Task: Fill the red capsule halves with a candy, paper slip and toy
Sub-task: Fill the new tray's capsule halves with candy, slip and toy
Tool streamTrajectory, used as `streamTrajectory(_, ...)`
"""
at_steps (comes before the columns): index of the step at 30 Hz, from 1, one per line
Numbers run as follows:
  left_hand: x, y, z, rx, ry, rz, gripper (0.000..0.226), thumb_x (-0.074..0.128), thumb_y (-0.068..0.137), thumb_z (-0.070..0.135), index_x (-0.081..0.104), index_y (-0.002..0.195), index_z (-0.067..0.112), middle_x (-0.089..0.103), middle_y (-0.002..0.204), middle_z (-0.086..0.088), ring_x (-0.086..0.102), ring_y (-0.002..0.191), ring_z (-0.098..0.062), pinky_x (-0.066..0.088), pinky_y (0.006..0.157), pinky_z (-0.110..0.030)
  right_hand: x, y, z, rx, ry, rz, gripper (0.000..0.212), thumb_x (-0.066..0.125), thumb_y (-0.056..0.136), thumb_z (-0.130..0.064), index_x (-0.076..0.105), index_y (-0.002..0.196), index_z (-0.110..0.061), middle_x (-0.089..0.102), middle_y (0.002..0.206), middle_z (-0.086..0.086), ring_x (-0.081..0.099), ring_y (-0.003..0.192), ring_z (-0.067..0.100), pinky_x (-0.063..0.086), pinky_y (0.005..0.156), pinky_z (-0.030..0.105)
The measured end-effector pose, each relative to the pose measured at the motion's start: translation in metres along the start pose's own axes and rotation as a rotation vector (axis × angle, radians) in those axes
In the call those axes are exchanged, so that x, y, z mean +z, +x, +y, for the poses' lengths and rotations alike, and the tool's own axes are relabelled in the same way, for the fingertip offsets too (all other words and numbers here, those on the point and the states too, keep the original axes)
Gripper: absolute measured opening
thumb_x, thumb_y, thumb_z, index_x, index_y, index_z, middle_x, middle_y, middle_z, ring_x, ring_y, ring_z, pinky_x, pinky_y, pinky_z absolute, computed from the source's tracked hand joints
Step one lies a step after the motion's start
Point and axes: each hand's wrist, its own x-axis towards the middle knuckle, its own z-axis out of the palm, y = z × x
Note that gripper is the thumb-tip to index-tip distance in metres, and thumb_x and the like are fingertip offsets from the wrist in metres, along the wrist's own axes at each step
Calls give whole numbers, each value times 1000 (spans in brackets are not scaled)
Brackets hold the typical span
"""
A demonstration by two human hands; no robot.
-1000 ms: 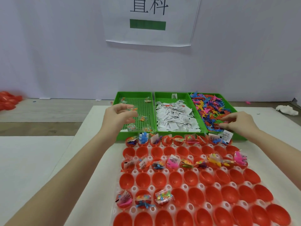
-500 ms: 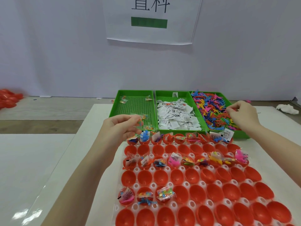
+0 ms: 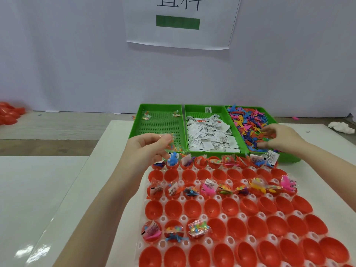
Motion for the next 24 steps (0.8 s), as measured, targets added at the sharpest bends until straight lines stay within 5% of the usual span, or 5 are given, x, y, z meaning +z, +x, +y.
streamTrajectory(5,6,-2,-5,38,80,-16,15,62,85,22,67,74,13,60,53,9,53,51,-1,47,57,-12,-4,2,-1,63,-156,-115,16,75,75,-21,65,77,-9,67,101,10,52,84,19,39,73,29)
streamTrajectory(12,11,-4,-6,112,197,3,28,60,85,25,51,62,11,36,44,14,34,45,-2,34,51,-15,-4,7,2,25,-222,-39,22,56,91,-13,68,99,4,65,106,17,58,90,28,46,80,35)
streamTrajectory(17,13,-4,-8,136,249,-13,37,64,81,29,48,54,12,38,44,12,37,47,-4,39,61,-23,-1,6,3,22,-287,-81,38,58,90,-24,58,59,-1,49,56,6,43,54,17,32,51,27)
streamTrajectory(22,10,-2,-12,144,258,-8,27,60,85,29,67,74,6,66,59,2,64,58,-8,54,69,-27,-10,4,2,8,-185,-169,18,72,78,-26,71,87,-10,61,87,4,54,86,19,41,72,28)
streamTrajectory(24,10,-2,-12,160,227,-8,21,59,86,23,68,73,10,68,63,0,64,56,-9,54,62,-21,-16,2,2,9,-143,-193,9,75,76,-19,73,83,-14,63,87,2,53,89,19,40,77,29)
